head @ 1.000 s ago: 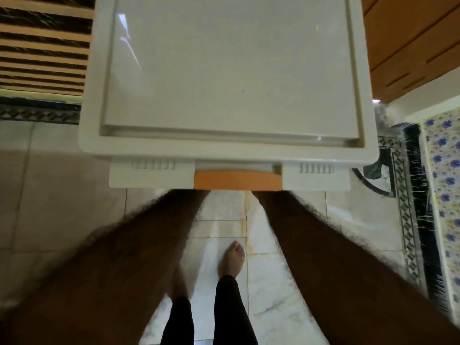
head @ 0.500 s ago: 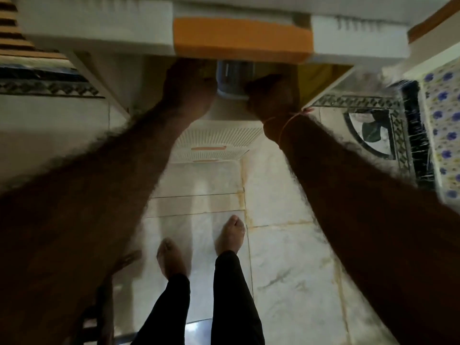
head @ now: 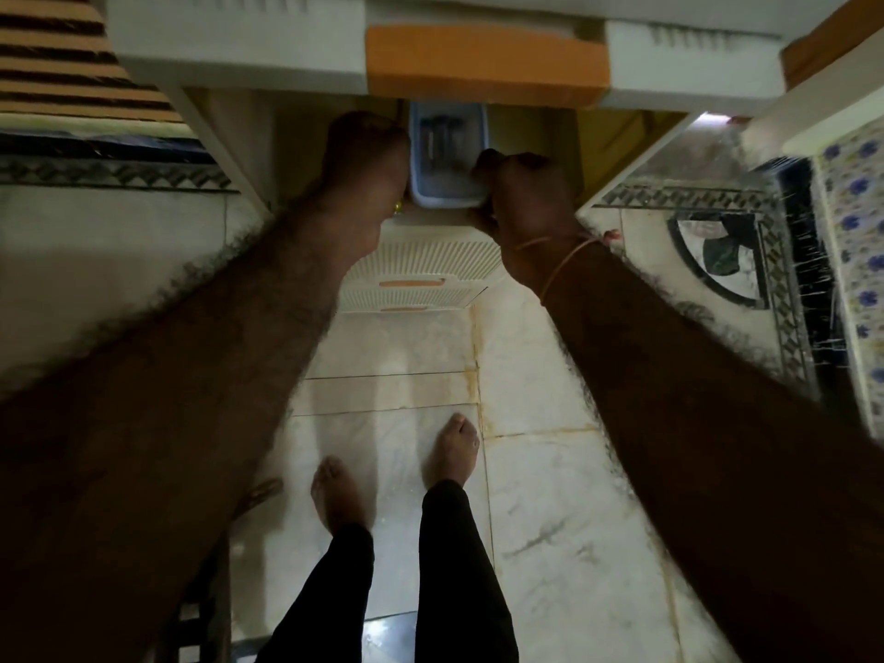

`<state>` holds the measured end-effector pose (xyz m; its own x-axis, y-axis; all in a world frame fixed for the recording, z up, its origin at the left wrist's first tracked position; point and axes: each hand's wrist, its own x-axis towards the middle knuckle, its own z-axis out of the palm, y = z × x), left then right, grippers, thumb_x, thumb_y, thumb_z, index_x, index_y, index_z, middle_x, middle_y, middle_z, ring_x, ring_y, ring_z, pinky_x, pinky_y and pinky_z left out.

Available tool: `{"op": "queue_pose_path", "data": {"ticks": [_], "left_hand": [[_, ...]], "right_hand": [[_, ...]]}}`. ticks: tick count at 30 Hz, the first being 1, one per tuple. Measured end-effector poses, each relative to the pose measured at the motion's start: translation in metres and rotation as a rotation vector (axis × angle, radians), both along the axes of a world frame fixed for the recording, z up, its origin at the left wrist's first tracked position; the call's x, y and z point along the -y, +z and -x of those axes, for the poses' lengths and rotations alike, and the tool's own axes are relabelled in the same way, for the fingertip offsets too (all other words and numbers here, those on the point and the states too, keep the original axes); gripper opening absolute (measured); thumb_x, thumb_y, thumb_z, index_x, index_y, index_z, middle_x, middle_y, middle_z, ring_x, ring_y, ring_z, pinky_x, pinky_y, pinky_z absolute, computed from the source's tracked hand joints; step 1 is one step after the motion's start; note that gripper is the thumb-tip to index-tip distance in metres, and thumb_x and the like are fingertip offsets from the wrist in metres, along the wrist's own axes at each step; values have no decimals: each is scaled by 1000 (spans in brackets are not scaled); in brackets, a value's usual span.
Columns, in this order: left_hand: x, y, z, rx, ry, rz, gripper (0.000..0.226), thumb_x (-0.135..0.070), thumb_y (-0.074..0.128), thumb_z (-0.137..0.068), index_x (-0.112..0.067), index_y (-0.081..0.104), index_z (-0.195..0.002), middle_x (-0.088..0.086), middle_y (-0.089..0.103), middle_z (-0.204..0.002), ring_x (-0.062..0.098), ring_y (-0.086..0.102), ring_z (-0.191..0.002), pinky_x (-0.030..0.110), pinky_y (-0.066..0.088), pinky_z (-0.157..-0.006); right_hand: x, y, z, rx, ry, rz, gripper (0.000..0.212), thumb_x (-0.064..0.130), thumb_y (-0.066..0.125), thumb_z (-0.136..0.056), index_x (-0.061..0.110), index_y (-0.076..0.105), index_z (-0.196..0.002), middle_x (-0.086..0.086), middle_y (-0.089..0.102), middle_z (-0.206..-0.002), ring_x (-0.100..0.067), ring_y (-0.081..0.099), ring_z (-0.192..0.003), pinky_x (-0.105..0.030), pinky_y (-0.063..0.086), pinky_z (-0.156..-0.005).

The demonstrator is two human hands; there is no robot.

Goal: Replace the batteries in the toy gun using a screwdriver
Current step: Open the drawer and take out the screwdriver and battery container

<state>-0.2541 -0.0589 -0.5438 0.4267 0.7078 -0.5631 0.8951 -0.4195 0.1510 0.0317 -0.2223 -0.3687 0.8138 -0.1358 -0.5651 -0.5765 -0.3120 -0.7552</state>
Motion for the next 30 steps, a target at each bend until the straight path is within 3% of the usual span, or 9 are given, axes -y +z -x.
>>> {"op": "queue_pose_path", "data": {"ticks": [2,4,5,8,11,14,18,25,30], "left_hand": [[1,5,-10,-29,-22,12,54,-62,17,-98,-28,54,-116,1,63,-113,25,60,-105,43,53,-93],[-15,25,-36,85,330,128,46,-38,17,-105,-21,53,-129,13,62,-121,34,59,-110,50,50,-95],[-27,25,-50,214,548,259,42,-18,23,-104,-10,46,-137,22,60,-124,40,58,-111,53,48,-96],[-44,61,-107,275,324,432,42,-6,31,-98,-2,45,-138,28,58,-129,43,58,-114,52,46,-99],[-45,354,-272,384,100,508,37,-26,41,-98,-6,58,-123,31,60,-122,48,60,-108,46,58,-75],[-29,508,-276,569,155,744,31,-20,49,-97,2,64,-113,33,64,-110,42,63,-77,29,45,-49],[-19,547,-215,524,309,804,22,-12,48,-91,-3,68,-86,18,65,-76,21,55,-51,23,42,-43],[-32,649,-216,718,241,830,34,5,43,-89,-11,73,-89,18,74,-87,26,67,-69,34,53,-64],[-48,694,-283,880,129,599,31,7,55,-81,-18,64,-64,6,64,-72,22,59,-72,33,48,-68]], "right_hand": [[-65,179,-96,89,-94,-198,11,9,63,-84,19,59,-90,-7,53,-83,-26,57,-87,-39,54,-70],[-87,270,-99,-28,-88,-419,15,13,56,-88,16,53,-74,-5,51,-81,-25,54,-87,-31,50,-66],[-88,283,-89,-65,-61,-446,18,12,54,-89,16,51,-72,-4,51,-80,-23,53,-84,-31,48,-66],[-77,285,-49,-161,-105,-565,22,3,44,-87,16,53,-72,-3,52,-76,-20,52,-75,-31,47,-67],[-73,316,-32,-239,-151,-576,24,-2,39,-85,14,57,-82,-7,57,-83,-22,55,-76,-32,49,-65],[-68,352,4,-270,-108,-593,27,-3,37,-83,13,58,-90,-9,60,-86,-23,58,-77,-31,49,-64],[-60,397,41,-280,-26,-531,33,-3,40,-83,7,64,-102,-13,63,-94,-25,60,-80,-32,51,-66],[-55,477,33,-81,58,-547,26,-3,44,-84,4,66,-97,-15,64,-96,-28,60,-85,-33,51,-64],[-65,515,-28,89,-29,-486,14,2,53,-89,6,66,-88,-16,67,-93,-27,63,-84,-33,53,-65]]}}
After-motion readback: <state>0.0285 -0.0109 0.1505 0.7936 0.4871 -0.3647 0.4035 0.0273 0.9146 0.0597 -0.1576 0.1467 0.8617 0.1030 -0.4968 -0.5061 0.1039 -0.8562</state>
